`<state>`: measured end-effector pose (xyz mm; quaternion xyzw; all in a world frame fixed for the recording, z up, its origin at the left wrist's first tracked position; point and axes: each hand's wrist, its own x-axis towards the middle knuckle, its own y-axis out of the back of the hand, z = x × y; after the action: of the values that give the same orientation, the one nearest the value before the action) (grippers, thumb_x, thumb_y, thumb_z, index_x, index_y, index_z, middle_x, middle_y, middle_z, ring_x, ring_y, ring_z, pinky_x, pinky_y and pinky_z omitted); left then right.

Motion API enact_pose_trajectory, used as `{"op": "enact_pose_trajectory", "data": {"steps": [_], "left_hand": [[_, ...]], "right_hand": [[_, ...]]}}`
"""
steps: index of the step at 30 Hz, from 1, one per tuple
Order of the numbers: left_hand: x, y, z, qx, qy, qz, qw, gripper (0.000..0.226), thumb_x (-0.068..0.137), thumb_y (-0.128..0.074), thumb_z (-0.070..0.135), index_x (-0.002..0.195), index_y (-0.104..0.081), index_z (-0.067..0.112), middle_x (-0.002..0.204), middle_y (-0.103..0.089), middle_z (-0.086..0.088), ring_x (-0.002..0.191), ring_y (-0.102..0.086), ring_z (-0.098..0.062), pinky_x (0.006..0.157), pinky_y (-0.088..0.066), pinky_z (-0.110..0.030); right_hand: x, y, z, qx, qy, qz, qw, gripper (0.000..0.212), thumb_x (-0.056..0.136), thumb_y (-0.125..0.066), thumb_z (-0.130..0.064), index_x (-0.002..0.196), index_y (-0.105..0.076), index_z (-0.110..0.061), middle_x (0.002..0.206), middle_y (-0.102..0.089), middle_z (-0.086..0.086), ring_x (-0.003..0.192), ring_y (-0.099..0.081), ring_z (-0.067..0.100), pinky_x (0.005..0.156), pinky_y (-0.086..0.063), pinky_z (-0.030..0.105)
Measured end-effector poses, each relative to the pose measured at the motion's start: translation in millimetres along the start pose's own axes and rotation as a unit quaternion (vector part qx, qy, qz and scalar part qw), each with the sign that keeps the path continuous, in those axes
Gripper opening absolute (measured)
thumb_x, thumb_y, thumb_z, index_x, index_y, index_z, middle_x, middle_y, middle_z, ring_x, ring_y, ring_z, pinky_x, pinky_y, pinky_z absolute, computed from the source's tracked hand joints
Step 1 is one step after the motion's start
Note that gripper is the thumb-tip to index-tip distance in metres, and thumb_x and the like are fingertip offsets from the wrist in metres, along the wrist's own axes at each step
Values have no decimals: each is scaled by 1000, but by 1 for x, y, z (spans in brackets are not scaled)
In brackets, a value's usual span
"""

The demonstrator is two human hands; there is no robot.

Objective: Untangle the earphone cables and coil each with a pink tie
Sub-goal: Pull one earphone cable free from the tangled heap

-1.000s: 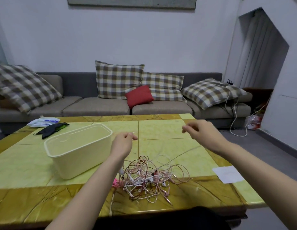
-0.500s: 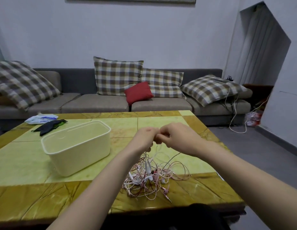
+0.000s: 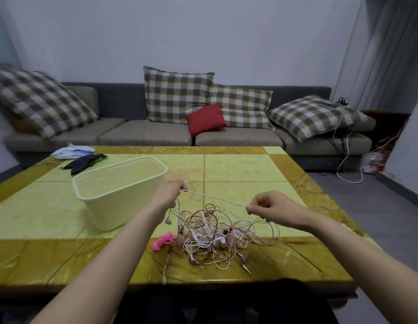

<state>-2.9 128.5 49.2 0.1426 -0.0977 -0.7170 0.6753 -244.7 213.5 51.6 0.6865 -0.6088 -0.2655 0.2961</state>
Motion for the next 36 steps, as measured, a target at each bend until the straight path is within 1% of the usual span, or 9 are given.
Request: {"op": "enact_pose_trajectory", "data": {"steps": [3, 6, 10, 13, 15, 20, 27, 31, 36], "left_hand": [[4, 8, -10, -2, 12, 6, 1000, 28, 94, -39, 11, 71, -54, 11, 64, -30, -1, 56, -22, -14, 48, -19, -24], [3, 13, -16, 12, 15, 9, 1000, 29, 95, -38, 10, 72, -55, 9, 62, -29, -2, 54, -20, -15, 49, -17, -25], [1, 7, -12, 36, 30, -1, 999, 28, 95, -37, 11, 73, -54, 10, 65, -40, -2, 55, -26, -15, 51, -21, -26], [-7, 0, 2, 23, -4, -25, 999, 30, 95, -36, 13, 73, -56, 10, 76, -60, -4, 53, -32, -14, 48, -26, -23], [-13, -4, 12, 12, -29, -53, 998, 30, 96, -36, 14, 74, -57, 11, 82, -64, -2, 50, -34, -12, 46, -26, -20], [-26, -15, 34, -34, -66, -83, 994, 27, 95, -40, 17, 84, -64, 12, 84, -69, 1, 47, -38, -8, 46, -30, -17], [-35, -27, 43, -68, -72, -119, 988, 31, 100, -36, 16, 78, -56, 12, 60, -39, 2, 45, -27, -8, 38, -22, -14], [-34, -23, 38, -62, -75, -105, 990, 31, 101, -34, 16, 79, -56, 11, 61, -37, 1, 49, -26, -9, 39, -21, -14], [-31, -31, 40, -48, -71, -97, 992, 31, 100, -36, 17, 82, -60, 10, 70, -55, -1, 49, -35, -10, 40, -26, -13]], "right_hand": [[0, 1, 16, 59, -30, -27, 997, 25, 91, -60, -26, 88, -66, -2, 73, -56, 1, 66, -50, 9, 63, -44, 19], [-3, 10, 9, 129, -23, 9, 991, 18, 92, -58, -23, 88, -66, -7, 69, -53, -5, 64, -47, 8, 58, -42, 14], [8, 31, -38, 108, 79, 174, 976, 17, 92, -58, -26, 87, -67, -12, 69, -54, 0, 61, -43, 5, 55, -34, 15], [13, 38, -80, 64, 194, 341, 917, 15, 92, -59, -25, 85, -65, -13, 65, -55, 1, 59, -43, 7, 56, -35, 24], [9, 35, -97, 13, 259, 383, 887, 12, 91, -59, -27, 83, -63, -20, 60, -52, -9, 55, -43, 5, 54, -36, 24], [6, 8, -96, -247, 185, 228, 923, 22, 90, -56, -43, 93, -70, -27, 69, -53, -14, 66, -47, 7, 57, -35, 25], [4, -5, -66, -240, 101, 92, 961, 25, 93, -51, -44, 89, -67, -25, 69, -54, -12, 67, -50, 12, 53, -34, 24], [2, 14, -44, -275, 44, 114, 954, 28, 95, -47, -43, 94, -69, -25, 85, -68, -5, 82, -62, 16, 62, -45, 27], [8, 52, -35, -326, 1, 284, 902, 31, 96, -48, -38, 100, -71, -18, 90, -71, 4, 83, -63, 23, 60, -42, 29]]}}
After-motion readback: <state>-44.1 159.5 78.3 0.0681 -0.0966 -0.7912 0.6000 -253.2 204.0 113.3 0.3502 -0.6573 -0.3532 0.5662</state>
